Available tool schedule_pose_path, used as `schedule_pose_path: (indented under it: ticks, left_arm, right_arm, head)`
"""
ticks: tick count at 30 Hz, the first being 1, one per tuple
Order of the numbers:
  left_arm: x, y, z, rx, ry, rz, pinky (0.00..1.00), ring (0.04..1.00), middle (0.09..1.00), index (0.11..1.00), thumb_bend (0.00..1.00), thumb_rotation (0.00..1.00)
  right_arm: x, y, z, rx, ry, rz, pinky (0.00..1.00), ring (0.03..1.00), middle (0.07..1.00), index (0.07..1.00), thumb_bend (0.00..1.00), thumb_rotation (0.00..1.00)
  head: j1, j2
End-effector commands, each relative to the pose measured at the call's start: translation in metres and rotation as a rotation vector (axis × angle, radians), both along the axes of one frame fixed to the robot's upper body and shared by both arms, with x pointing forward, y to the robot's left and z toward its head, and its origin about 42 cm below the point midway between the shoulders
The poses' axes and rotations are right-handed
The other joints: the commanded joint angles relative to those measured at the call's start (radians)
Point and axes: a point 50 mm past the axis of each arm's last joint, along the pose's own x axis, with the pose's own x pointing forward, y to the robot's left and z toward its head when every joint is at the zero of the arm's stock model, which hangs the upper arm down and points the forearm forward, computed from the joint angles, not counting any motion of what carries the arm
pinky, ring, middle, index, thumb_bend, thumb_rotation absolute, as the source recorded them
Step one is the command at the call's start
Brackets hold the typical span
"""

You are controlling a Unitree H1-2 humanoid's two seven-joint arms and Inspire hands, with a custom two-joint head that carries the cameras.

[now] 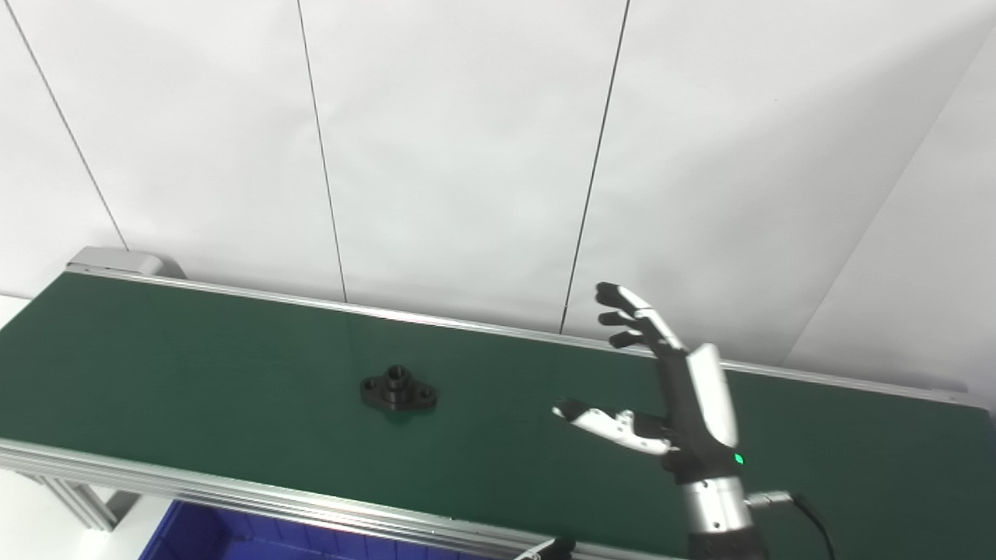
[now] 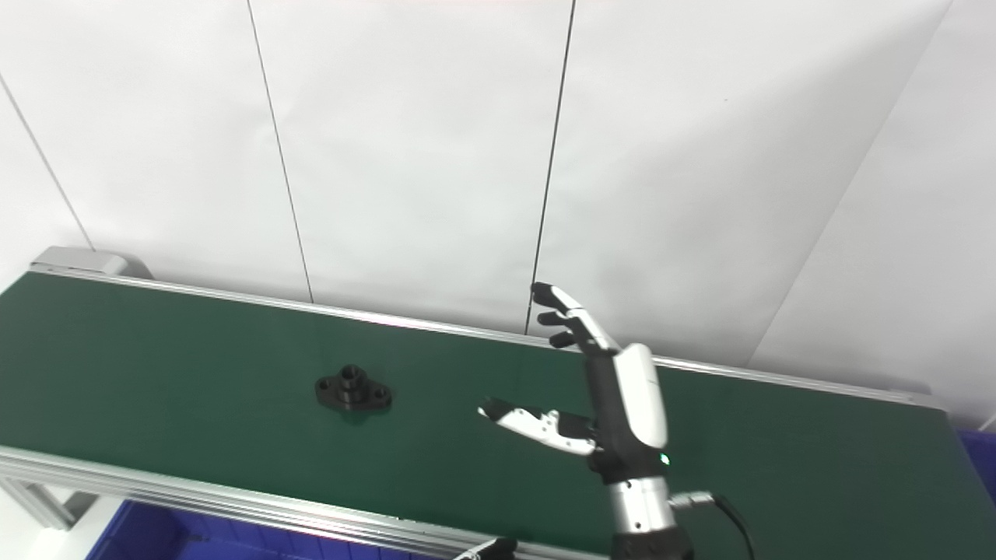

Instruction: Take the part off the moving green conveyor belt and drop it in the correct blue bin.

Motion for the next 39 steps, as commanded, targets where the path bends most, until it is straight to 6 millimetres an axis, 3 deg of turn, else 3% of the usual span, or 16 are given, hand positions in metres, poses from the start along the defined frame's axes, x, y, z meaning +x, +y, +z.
schedule_pose_path:
  ticks: [1,13,20,23,31,39]
  left_arm:
    - [0.009,-0.009,0.013,-0.031,-0.061,-0.014,0.88,0.944,0.956,0.932,0.75,0.65]
    - [0.010,-0.019,0.015,-0.033,-0.068,-0.021,0.86,0.927,0.953,0.934,0.75,0.65]
    - [0.010,-0.025,0.016,-0.051,-0.084,-0.016,0.84,0.904,0.924,0.928,0.75,0.64]
    - [0.009,-0.027,0.018,-0.048,-0.081,-0.018,0.84,0.921,0.946,0.931,0.75,0.65]
    - [0.007,-0.030,0.024,-0.056,-0.067,-0.016,0.80,0.904,0.948,0.946,0.75,0.63]
    - [0.006,-0.033,0.027,-0.069,-0.050,-0.016,0.76,0.884,0.940,0.955,0.74,0.62]
  right_arm:
    - [0.014,0.007,0.014,-0.022,-0.036,-0.010,0.67,0.757,0.797,0.814,0.84,0.56]
    - [0.052,0.041,0.005,-0.140,-0.115,0.028,0.64,0.719,0.755,0.745,0.86,0.51]
    - [0.074,0.065,-0.003,-0.390,-0.024,0.045,0.63,0.737,0.773,0.780,0.87,0.55]
    - [0.080,0.073,-0.005,-0.460,0.008,0.038,0.58,0.715,0.763,0.781,0.89,0.54]
    - [0.089,0.095,-0.012,-0.586,0.098,0.026,0.54,0.685,0.762,0.803,0.90,0.52]
    - [0.092,0.102,-0.025,-0.630,0.110,0.033,0.54,0.664,0.752,0.807,0.89,0.51]
  head:
    - [0.005,0.004]
    - [0.013,0.009]
    - [0.020,0.015]
    - [0.025,0.022]
    - [0.029,0.030]
    - [0.040,0.038]
